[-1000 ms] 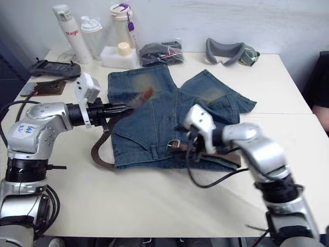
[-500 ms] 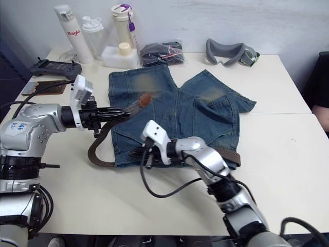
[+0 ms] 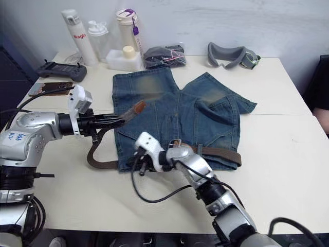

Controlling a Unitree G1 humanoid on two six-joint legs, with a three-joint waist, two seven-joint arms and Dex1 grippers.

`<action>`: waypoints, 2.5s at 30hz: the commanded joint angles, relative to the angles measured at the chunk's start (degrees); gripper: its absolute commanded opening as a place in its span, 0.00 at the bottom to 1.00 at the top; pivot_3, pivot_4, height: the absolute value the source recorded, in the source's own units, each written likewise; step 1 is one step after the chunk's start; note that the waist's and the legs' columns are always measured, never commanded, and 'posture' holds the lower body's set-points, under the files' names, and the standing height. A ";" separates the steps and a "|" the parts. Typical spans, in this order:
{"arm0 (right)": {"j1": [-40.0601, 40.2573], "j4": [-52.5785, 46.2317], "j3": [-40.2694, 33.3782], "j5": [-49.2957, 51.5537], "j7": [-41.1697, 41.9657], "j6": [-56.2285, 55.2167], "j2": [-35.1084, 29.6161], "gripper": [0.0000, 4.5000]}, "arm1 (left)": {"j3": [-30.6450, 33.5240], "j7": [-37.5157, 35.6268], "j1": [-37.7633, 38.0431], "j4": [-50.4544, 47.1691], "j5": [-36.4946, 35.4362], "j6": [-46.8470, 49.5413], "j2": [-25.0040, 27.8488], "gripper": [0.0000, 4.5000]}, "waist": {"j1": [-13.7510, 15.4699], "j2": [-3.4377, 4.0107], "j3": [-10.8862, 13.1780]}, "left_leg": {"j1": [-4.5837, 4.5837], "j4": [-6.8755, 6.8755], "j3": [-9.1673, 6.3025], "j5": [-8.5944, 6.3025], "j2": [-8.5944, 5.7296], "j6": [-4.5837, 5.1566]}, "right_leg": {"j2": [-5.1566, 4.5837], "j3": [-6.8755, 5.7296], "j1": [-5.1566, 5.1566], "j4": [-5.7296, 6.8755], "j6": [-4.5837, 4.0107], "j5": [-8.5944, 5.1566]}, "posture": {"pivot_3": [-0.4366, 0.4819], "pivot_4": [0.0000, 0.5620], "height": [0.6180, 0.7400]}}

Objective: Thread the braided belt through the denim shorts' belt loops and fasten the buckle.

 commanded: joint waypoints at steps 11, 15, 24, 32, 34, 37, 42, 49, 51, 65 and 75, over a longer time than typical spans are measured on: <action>1.41 -29.70 -20.45 -1.37 0.79 -5.81 -31.73 0.64 | -10.73 -0.72 -5.39 4.10 16.70 -27.40 -3.67 0.00 | -0.32 0.11 0.08 | -0.84 -0.03 0.16 0.10 0.09 0.29 | 0.23 -0.02 -0.87 -0.08 -0.02 0.00 | 0.48 0.27 0.98; -1.81 -27.77 -16.13 -7.75 0.05 -15.18 -31.96 0.84 | -13.38 -1.35 -5.80 5.03 19.96 -32.33 -4.80 0.00 | -0.21 0.11 0.08 | -0.85 0.04 0.20 0.27 0.09 0.33 | 0.24 0.01 -0.90 0.06 -0.01 0.01 | 0.48 0.27 0.98; -5.21 -22.20 -7.96 -16.74 -0.04 -24.52 -29.43 0.84 | -15.11 -2.28 -6.78 7.55 22.77 -37.44 -6.52 0.00 | 0.06 0.10 0.08 | -0.86 0.17 0.20 0.56 0.09 0.06 | 0.18 0.05 -0.89 0.20 0.03 0.13 | 0.48 0.27 0.98; -5.17 -18.59 -4.68 -20.08 -0.06 -26.32 -26.50 0.84 | -14.57 -3.34 -7.15 7.69 22.65 -38.61 -6.51 0.00 | -0.01 0.10 0.08 | -0.86 0.17 0.20 0.62 0.09 0.04 | 0.18 0.04 -0.90 0.24 0.03 0.13 | 0.48 0.27 0.98; -5.47 -17.75 -4.75 -20.28 -0.04 -26.58 -25.77 0.73 | -14.59 -3.43 -7.09 7.64 22.79 -38.77 -6.54 0.00 | 0.02 0.10 0.08 | -0.86 0.18 0.20 0.65 0.09 0.06 | 0.18 0.04 -0.92 0.32 0.02 0.13 | 0.48 0.27 0.98; -5.49 -16.29 -4.21 -20.83 0.84 -26.91 -25.46 0.48 | -13.76 -3.34 -7.40 7.23 21.61 -37.25 -7.01 0.00 | 0.05 0.10 0.08 | -0.84 0.21 0.20 0.66 0.09 0.06 | 0.17 0.04 -0.91 0.39 0.02 0.14 | 0.48 0.27 0.98; -5.78 -14.98 -3.78 -21.65 1.34 -25.44 -24.27 0.00 | -12.49 -4.07 -6.84 6.13 20.65 -36.06 -6.08 0.00 | -0.06 0.10 0.08 | -0.83 0.24 0.20 0.68 0.09 0.05 | 0.16 0.05 -0.92 0.47 0.01 0.14 | 0.48 0.27 0.98; -6.75 -12.82 -2.72 -22.35 1.39 -24.87 -21.17 0.00 | -8.02 -3.71 -4.45 1.18 16.88 -26.64 -3.15 0.00 | -0.14 0.10 0.08 | -0.81 0.22 0.20 0.72 0.09 0.03 | 0.17 0.06 -0.98 0.59 -0.02 0.14 | 0.48 0.27 0.98; -6.93 -12.24 -2.80 -22.26 1.12 -25.78 -20.34 0.00 | -4.19 -3.06 -3.16 -1.85 12.51 -17.27 -1.67 0.09 | -0.19 0.10 0.08 | -0.81 0.23 0.20 0.72 0.09 0.04 | 0.17 0.06 -0.98 0.61 -0.02 0.14 | 0.48 0.27 0.98; -4.85 -4.14 -6.28 -25.31 -9.70 -46.24 -18.73 0.00 | 31.82 9.14 10.18 -5.62 -54.75 53.81 16.92 1.00 | -1.33 -0.16 0.20 | -0.74 0.17 0.14 0.83 0.08 -0.16 | 0.16 0.12 -0.94 0.62 -0.02 0.14 | 0.48 0.27 0.98; -3.09 0.04 -10.27 -33.69 -19.72 -63.77 -26.39 0.00 | 13.43 57.35 19.62 -9.66 -87.06 24.46 -10.96 1.00 | 0.17 -0.02 0.30 | -0.22 0.21 -0.19 0.82 0.01 0.11 | 0.07 -0.14 -0.11 0.14 -0.12 0.53 | 0.48 0.27 0.98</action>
